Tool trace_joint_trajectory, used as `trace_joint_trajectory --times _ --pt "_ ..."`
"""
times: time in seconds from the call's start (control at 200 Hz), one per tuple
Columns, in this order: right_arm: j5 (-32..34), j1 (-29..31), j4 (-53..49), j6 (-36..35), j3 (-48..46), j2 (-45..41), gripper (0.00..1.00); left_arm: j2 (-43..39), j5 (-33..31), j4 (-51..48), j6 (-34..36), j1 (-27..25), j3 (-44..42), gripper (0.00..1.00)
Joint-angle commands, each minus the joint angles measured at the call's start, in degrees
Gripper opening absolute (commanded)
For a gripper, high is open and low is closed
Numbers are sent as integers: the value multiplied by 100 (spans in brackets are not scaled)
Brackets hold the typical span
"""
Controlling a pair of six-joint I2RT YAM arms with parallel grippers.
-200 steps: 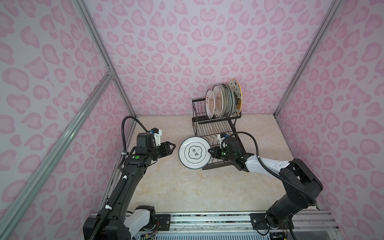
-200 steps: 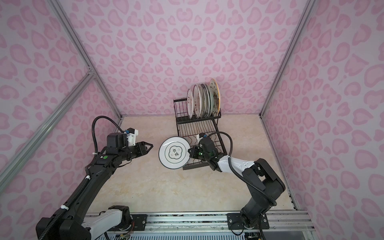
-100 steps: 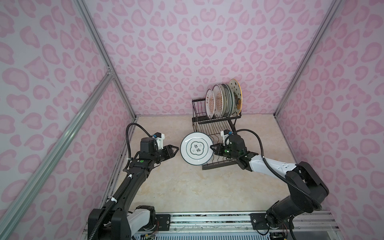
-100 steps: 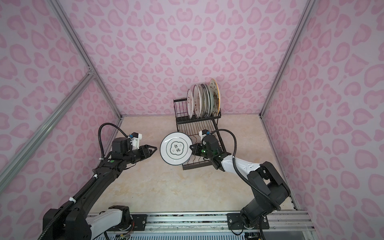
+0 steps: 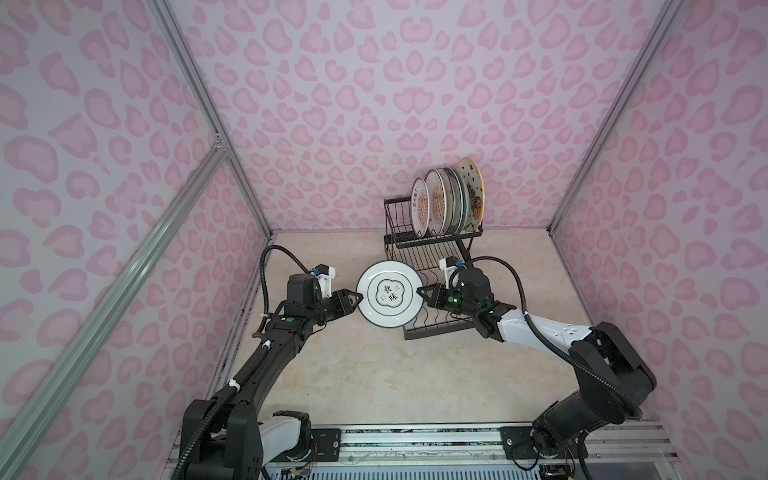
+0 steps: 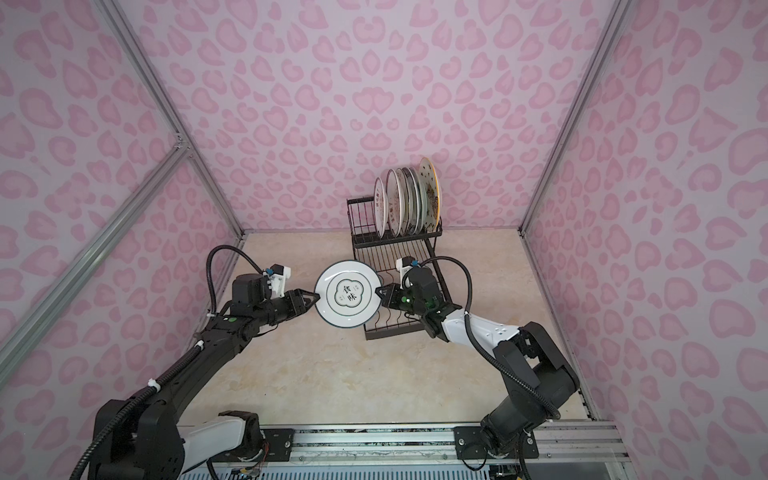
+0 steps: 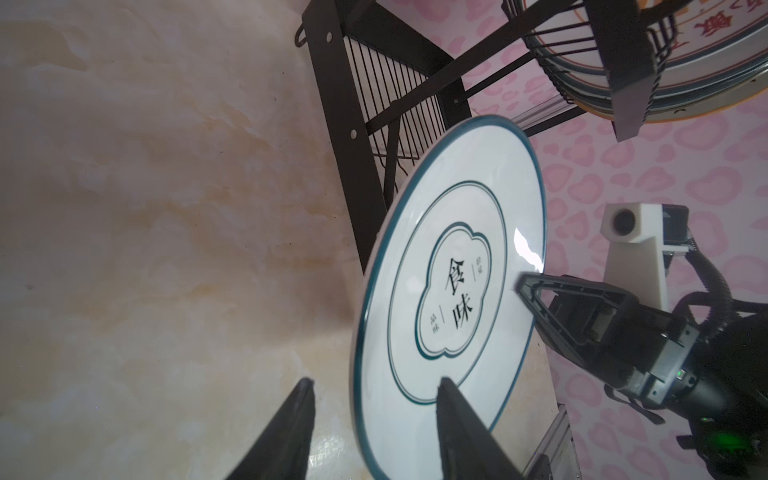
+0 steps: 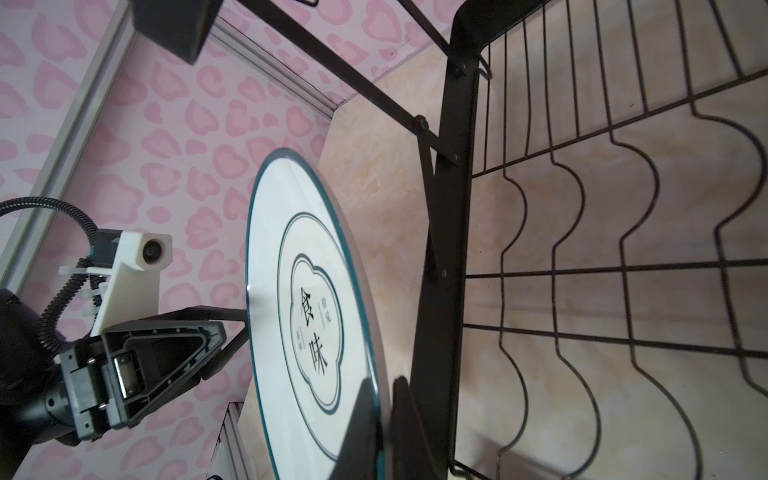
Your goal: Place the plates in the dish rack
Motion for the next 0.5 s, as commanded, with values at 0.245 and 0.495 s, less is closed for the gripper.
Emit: trace_joint_trajectory --times 0.245,0.495 --pt "-193 25 564 160 45 75 0 74 43 259 -5 -96 62 48" --pt "-350 26 892 371 -9 161 0 48 1 240 -22 -119 92 45"
